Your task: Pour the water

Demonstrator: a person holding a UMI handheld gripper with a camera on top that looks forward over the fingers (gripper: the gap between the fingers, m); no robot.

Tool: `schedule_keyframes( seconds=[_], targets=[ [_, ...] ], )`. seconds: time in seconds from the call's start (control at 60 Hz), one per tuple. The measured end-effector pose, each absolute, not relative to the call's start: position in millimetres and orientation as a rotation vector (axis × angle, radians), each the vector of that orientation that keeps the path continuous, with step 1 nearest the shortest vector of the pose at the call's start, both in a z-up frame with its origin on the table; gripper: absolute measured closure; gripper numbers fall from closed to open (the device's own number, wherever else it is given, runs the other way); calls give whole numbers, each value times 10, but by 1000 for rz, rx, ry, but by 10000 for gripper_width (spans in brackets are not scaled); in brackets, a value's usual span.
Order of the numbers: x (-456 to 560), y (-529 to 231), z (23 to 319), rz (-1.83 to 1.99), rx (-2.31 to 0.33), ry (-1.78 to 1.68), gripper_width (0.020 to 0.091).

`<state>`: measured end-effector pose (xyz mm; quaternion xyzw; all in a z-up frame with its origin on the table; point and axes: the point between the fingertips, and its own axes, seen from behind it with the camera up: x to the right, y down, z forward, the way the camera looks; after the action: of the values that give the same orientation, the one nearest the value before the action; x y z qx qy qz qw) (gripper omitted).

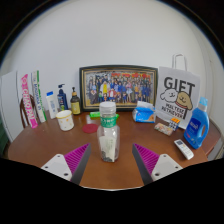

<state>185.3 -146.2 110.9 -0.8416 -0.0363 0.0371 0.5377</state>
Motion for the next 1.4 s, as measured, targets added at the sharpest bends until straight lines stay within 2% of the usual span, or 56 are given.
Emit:
schedule_keyframes(
  seconds=[0.2,0.283,0.367,0.45,0.633,0.733,0.75,0.95,1.133,1.4],
  targets=[
    [1717,-830,770,22,-1969,-39,254],
    [1734,-649,629,-8,-1973,-22,303],
    [1711,-529,542,5,-1970,-8,404],
    [1719,-444,544,-25,-1949,-7,554],
    [1705,-407,578,-85,-1937,-52,655],
    [1696,-356,711,-178,-1940,-112,674],
    [1694,-337,748,-196,-1939,-125,696],
    [1580,95,1439,-502,-1860,-325,697],
    [1166,644,1978,-892,-1693,-683,700],
    [407,1168,2093,-1415,-1286,-1272,696]
  ],
)
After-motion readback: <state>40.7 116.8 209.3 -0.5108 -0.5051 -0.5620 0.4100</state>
